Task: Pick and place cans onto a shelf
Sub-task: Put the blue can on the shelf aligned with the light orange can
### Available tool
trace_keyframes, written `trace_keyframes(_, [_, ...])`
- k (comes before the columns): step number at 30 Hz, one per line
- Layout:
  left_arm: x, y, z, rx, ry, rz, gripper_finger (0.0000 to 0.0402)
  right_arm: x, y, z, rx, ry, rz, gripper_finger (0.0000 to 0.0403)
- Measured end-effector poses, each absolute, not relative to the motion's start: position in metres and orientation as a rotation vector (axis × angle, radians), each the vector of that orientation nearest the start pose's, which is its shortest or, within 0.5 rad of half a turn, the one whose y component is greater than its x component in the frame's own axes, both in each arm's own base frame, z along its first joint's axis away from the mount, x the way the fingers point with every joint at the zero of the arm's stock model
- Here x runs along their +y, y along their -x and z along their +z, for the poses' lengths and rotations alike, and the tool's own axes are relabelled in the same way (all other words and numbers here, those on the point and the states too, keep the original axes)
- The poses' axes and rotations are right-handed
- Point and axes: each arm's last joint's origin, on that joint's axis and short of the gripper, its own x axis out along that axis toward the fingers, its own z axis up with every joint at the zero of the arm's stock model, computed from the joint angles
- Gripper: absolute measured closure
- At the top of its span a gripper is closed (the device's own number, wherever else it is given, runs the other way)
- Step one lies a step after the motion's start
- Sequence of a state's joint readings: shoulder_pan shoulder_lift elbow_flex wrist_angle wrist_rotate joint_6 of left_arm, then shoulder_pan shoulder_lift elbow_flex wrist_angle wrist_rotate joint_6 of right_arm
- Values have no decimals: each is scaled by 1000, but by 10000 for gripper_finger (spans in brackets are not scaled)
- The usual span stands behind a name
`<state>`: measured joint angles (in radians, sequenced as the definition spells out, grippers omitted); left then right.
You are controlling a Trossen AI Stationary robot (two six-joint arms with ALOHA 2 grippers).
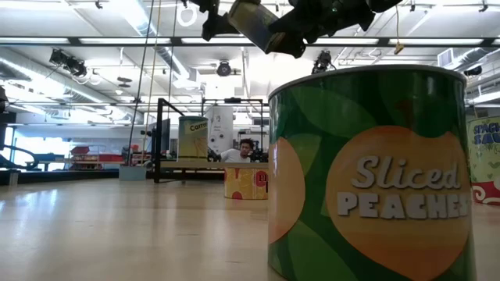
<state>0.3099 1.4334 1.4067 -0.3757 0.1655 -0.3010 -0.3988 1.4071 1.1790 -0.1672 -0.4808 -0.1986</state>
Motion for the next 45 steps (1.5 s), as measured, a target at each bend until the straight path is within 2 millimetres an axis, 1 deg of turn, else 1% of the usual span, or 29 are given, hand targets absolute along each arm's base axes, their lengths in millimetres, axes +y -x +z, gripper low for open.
trace_keyframes(3, [93,-305,381,370,384,204,95,-109,-296,331,352,42,120,74])
trace_keyframes(6, [93,-305,381,371,378,203,95,-107,-297,331,352,53,117,68])
trace_keyframes(10, [94,-304,380,387,374,203,95,-106,-297,332,356,87,61,38])
trace_keyframes(12, [100,-298,384,432,385,224,95,-105,-291,337,356,92,48,18])
trace_keyframes(14, [107,-291,393,455,383,242,95,-106,-283,342,356,91,36,9])
trace_keyframes(20, [141,-262,412,525,341,318,95,-105,-259,355,376,80,5,15])
trace_keyframes(23, [166,-251,410,645,321,345,95,-105,-250,361,367,81,-9,13])
trace_keyframes(25, [186,-250,407,712,289,350,95,-104,-249,362,362,82,-16,12])
trace_keyframes(28, [215,-248,407,788,220,352,95,-107,-249,361,377,82,-79,13])
trace_keyframes(30, [234,-253,401,841,168,339,95,-109,-250,360,393,71,-131,15])
trace_keyframes(33, [261,-261,384,933,121,324,95,-113,-251,358,404,47,-193,15])
trace_keyframes(36, [278,-270,371,967,65,307,95,-115,-251,357,409,42,-234,15])
trace_keyframes(40, [290,-285,344,1083,-30,277,95,-116,-251,357,410,33,-271,15])
trace_keyframes(45, [293,-297,317,1257,-151,224,95,-118,-250,357,410,29,-276,15])
